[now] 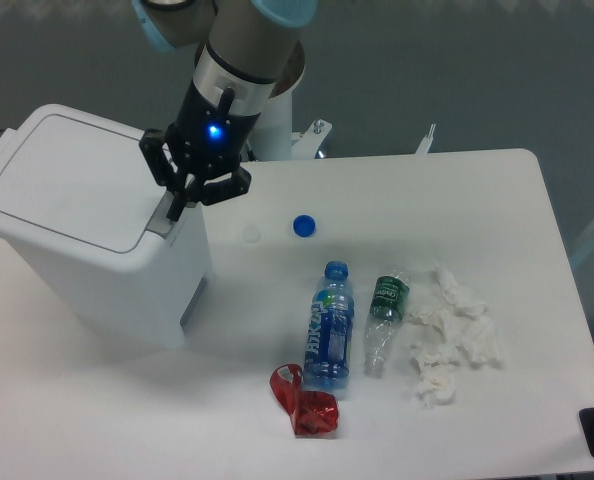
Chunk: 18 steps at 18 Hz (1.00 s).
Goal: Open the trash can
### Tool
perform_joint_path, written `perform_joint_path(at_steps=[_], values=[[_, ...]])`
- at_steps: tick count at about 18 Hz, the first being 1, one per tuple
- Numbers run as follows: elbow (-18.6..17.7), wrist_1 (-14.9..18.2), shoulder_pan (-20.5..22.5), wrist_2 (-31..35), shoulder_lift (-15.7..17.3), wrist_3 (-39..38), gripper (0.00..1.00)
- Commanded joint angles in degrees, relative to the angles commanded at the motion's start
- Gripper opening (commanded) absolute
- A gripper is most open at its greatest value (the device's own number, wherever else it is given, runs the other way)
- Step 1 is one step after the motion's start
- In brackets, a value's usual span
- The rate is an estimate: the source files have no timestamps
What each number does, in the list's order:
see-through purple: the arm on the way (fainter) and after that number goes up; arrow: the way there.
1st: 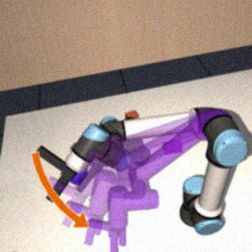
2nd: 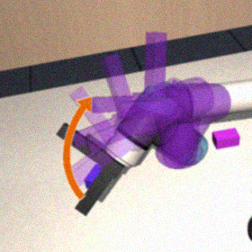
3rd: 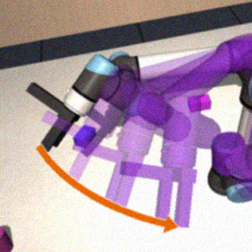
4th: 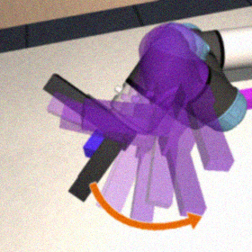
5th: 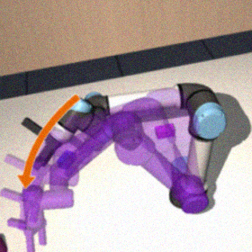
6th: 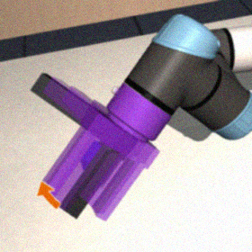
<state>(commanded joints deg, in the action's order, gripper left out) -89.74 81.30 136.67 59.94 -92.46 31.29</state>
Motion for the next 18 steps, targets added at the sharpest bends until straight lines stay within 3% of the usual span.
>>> perform_joint_path(at_steps=[9, 10, 11, 14, 15, 16, 18], values=[[0.3, 0.2, 0.1, 0.0, 0.0, 0.1, 0.00], [0.7, 0.3, 0.1, 0.0, 0.0, 0.1, 0.04], [0.9, 0.4, 0.4, -0.1, 0.0, 0.1, 0.25], [1.1, 0.1, 2.3, 0.4, -0.3, 0.0, 0.53], [0.8, 0.0, 3.7, 1.1, -0.5, 0.1, 0.70], [0.8, -0.1, 5.1, 2.0, -0.7, 0.1, 1.00], [1.1, -2.2, 7.0, 3.2, -3.1, 1.3, 1.00]])
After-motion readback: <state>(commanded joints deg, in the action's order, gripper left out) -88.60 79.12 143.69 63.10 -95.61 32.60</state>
